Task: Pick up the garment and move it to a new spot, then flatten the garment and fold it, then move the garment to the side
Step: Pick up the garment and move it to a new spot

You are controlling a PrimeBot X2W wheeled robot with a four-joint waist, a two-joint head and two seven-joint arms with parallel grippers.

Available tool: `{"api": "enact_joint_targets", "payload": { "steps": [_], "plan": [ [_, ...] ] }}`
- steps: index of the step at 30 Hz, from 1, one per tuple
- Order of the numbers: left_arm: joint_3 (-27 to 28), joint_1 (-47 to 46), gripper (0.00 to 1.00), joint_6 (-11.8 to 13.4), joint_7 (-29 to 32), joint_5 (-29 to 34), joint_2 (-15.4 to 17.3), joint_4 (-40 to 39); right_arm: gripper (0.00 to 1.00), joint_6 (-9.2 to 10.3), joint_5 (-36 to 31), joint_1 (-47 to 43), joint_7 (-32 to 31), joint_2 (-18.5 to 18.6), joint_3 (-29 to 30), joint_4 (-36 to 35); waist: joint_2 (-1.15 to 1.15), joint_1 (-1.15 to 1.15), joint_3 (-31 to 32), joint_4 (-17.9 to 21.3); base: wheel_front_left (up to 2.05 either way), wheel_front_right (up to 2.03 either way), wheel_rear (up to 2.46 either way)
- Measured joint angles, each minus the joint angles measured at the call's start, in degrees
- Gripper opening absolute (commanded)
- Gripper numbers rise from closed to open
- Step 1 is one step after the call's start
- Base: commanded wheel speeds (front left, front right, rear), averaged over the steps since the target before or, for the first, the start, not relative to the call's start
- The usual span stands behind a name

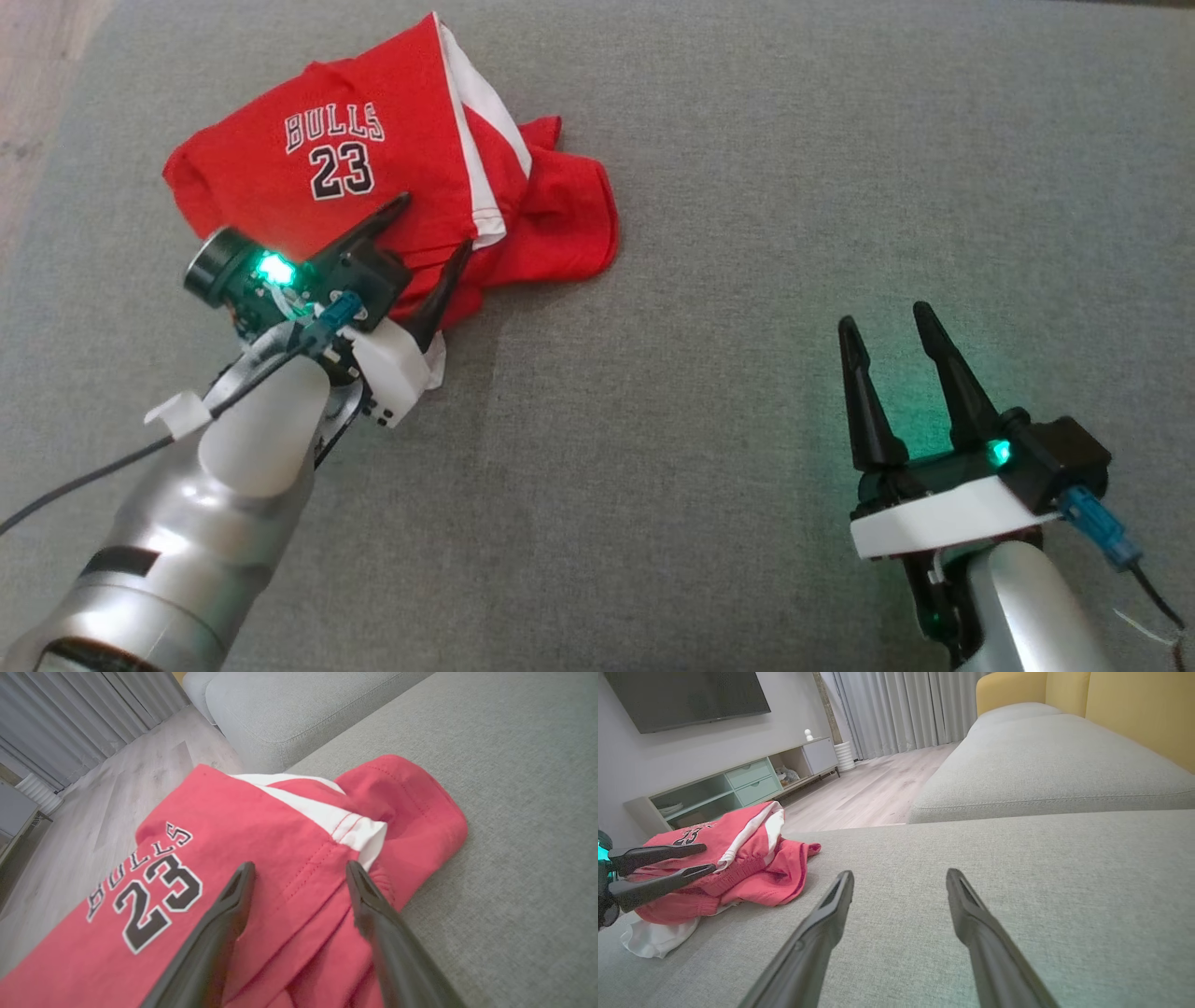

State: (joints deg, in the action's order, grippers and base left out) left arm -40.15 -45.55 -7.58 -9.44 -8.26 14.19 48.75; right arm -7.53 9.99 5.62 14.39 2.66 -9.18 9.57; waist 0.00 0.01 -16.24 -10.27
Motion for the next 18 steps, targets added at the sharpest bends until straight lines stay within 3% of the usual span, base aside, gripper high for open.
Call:
{"api": "enact_joint_targets", "payload": {
  "steps": [12,13,14,15,18],
  "plan": [
    [-1.71,-2.93,1.00,-0.01,-2.69,-1.18,-1.81,7.03,1.00,0.00,0.00,1.25,0.00,0.00,0.01,-0.19,0.00,-0.01,-1.23,1.00,0.00,0.00,0.00],
    [-1.72,-3.16,0.74,-0.01,-2.76,-1.46,-1.98,7.46,1.00,0.00,0.00,1.24,0.00,0.00,0.02,-0.18,0.00,-0.01,-1.27,0.99,0.00,0.00,0.00],
    [-1.72,-3.39,0.06,-0.02,-2.80,-1.79,-2.19,7.93,1.00,0.00,0.00,1.24,0.00,0.00,0.04,-0.18,0.00,-0.01,-1.30,0.97,0.00,0.00,0.00],
    [-1.72,-3.55,0.00,-0.02,-2.87,-2.11,-2.34,8.27,1.00,0.00,0.00,1.24,0.00,0.00,0.07,-0.16,0.00,0.00,-1.30,0.95,0.00,0.00,0.00],
    [-1.76,-3.60,0.00,-0.02,-3.43,-2.46,-2.64,8.73,1.00,0.00,0.00,1.24,0.00,0.00,0.14,-0.07,0.00,-0.01,-1.15,0.85,0.00,0.00,0.00]
  ]
}}
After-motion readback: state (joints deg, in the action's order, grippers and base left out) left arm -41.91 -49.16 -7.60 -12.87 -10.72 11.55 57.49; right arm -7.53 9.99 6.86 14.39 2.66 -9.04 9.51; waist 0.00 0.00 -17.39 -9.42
